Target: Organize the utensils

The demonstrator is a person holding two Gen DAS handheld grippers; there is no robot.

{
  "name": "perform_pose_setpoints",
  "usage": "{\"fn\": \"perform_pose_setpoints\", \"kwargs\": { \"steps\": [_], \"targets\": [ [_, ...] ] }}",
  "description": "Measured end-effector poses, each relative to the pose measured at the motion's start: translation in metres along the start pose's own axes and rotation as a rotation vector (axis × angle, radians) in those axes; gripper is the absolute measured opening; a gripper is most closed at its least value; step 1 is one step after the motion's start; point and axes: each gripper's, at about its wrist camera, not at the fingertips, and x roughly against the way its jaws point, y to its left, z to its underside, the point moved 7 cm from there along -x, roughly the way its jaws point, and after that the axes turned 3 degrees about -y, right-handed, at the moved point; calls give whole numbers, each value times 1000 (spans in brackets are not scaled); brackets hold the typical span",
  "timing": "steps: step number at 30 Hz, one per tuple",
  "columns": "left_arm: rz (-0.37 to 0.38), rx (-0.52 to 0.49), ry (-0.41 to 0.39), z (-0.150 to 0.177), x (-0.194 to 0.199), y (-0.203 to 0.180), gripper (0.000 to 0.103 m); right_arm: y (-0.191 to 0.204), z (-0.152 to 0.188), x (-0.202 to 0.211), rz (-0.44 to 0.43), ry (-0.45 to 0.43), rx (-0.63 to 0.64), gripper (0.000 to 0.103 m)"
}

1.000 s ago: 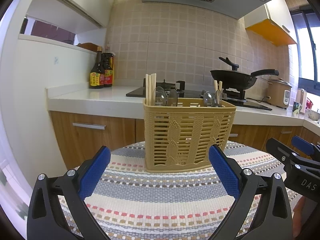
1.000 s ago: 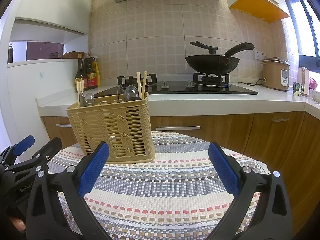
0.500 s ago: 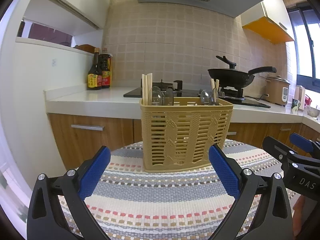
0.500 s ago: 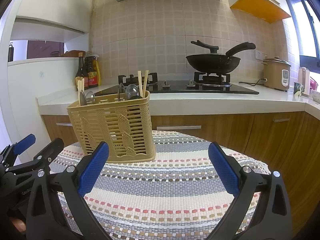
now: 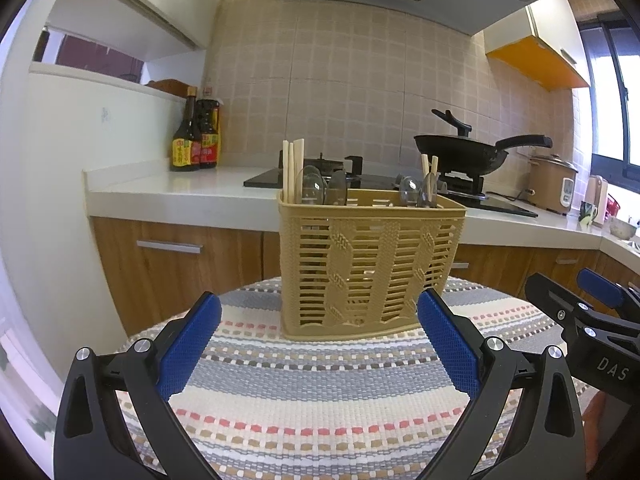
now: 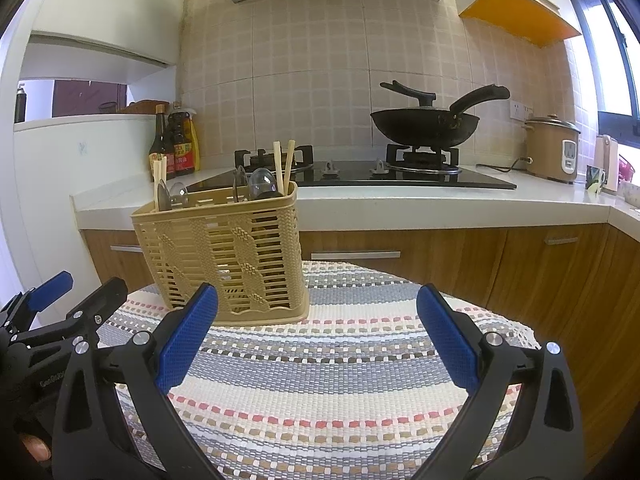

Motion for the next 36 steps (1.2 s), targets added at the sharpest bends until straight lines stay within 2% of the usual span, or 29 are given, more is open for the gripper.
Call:
{"fn": "perform_pose_setpoints", "kwargs": {
  "steps": [6,15,36],
  "targets": [
    [-4,32,14,0,-4,5,95,1,1,-2,-1,2,8,95],
    [-22,0,3,0,-1,0,95,3,1,-2,-2,5,16,95],
    [-16,1,4,-1,0,0,95,4,3,-3,3,8,24,95]
  ]
}}
